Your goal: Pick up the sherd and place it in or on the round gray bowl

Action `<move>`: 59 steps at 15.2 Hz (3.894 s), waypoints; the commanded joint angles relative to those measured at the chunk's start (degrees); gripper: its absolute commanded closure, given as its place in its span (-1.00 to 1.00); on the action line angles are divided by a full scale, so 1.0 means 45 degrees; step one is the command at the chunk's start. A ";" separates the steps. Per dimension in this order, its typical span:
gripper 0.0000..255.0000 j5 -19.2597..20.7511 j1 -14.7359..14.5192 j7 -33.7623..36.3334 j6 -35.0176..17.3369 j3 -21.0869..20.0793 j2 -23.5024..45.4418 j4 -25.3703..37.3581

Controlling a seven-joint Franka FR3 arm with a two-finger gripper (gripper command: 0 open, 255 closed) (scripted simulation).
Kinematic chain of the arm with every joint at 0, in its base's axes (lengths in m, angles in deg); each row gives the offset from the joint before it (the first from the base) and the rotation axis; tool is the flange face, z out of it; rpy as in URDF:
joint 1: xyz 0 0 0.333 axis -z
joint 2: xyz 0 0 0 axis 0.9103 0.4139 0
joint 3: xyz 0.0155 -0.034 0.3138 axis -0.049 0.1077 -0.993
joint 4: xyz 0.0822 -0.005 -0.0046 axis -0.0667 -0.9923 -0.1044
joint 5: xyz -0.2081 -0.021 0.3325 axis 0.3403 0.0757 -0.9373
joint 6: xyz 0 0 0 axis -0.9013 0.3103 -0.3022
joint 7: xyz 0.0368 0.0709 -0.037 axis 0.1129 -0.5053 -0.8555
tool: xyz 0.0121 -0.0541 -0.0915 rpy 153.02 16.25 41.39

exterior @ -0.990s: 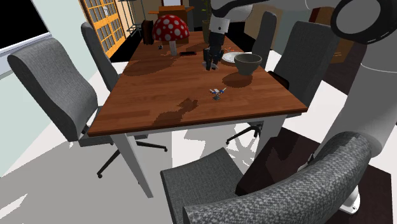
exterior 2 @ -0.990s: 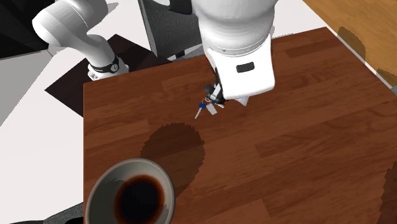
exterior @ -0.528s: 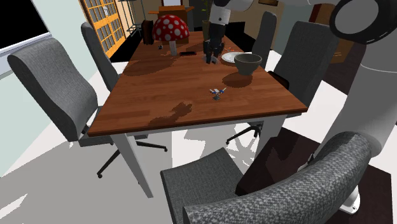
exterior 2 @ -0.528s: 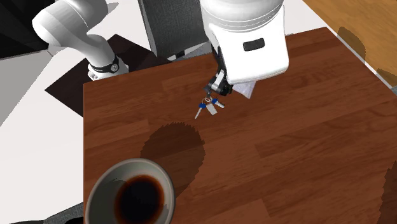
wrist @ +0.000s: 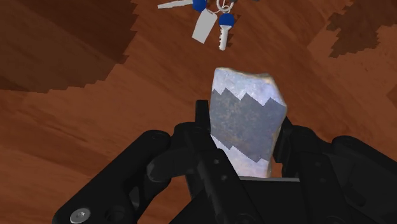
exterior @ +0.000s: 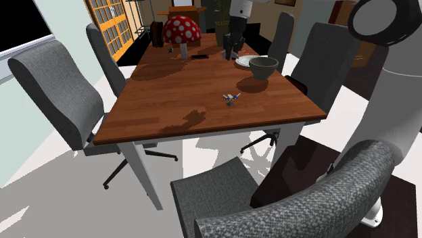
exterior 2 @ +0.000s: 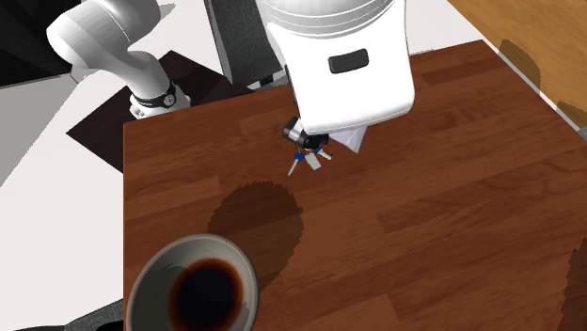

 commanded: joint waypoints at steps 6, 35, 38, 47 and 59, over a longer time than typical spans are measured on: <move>1.00 -0.0103 0.1252 -0.1957 0.0803 0.0854 0.0306 0.0574; 1.00 -0.0634 0.4025 -0.6230 0.0554 0.2233 0.2599 0.1474; 1.00 -0.0633 0.4015 -0.6246 0.0473 0.2231 0.2591 0.1383; -1.00 -0.0633 0.4015 -0.6246 0.0473 0.2231 0.2592 0.1384; -1.00 -0.0842 0.4560 -0.6122 0.2424 0.2283 0.3297 0.4002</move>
